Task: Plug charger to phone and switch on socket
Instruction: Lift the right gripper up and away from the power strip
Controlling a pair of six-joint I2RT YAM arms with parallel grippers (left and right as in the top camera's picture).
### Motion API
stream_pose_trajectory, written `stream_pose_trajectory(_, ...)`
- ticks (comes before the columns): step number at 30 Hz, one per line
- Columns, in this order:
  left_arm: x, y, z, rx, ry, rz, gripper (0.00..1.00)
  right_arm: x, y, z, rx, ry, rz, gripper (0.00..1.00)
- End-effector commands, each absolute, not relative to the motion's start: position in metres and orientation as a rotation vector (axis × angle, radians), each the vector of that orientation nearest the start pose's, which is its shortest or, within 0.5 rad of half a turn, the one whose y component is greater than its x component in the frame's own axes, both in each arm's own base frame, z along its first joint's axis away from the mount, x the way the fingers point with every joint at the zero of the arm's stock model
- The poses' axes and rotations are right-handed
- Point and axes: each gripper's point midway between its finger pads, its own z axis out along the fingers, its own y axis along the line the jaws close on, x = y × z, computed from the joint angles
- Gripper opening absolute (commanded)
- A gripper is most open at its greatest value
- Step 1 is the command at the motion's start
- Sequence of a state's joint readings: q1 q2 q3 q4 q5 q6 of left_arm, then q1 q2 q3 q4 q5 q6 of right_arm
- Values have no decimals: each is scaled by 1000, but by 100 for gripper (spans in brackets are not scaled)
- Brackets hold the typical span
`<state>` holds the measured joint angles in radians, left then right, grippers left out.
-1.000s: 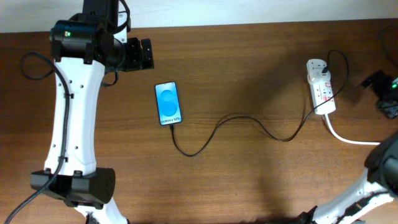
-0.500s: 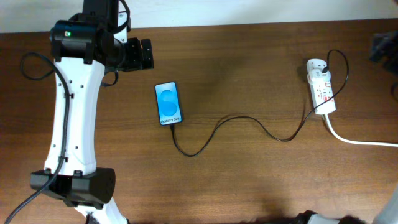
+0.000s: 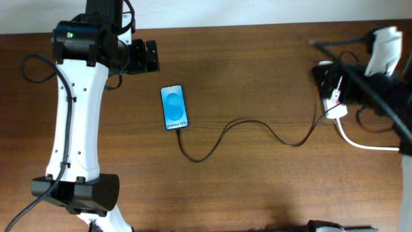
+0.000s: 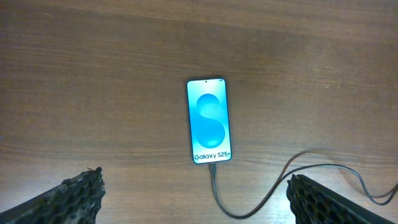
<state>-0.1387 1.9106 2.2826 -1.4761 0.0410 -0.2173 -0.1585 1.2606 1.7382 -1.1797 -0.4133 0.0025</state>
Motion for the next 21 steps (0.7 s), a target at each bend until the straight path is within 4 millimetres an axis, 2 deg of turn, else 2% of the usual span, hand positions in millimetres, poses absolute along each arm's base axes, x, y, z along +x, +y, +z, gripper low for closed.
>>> stream_pose_trajectory(1,414,-65,304,-78,2642,-176,99,280,34,390,-109,2233,384,98)
stream_pose_trajectory(5,414,-65,304,-79,2642,-176,99,255,37,378,-88,2310,401,98)
stream_pose_trajectory(11,414,-65,304,-79,2642,-176,99,248,36,363,-61,2395,412,98)
stream_pose_trajectory(16,414,-65,304,-78,2642,-176,99,250,35,361,-59,2401,404,98)
stream_pose_trajectory(20,414,-65,304,-79,2642,-176,99,246,53,368,-369,2321,438,98)
stream_pose_trajectory(21,414,-65,304,-78,2642,-176,99,246,54,367,-390,2316,432,98)
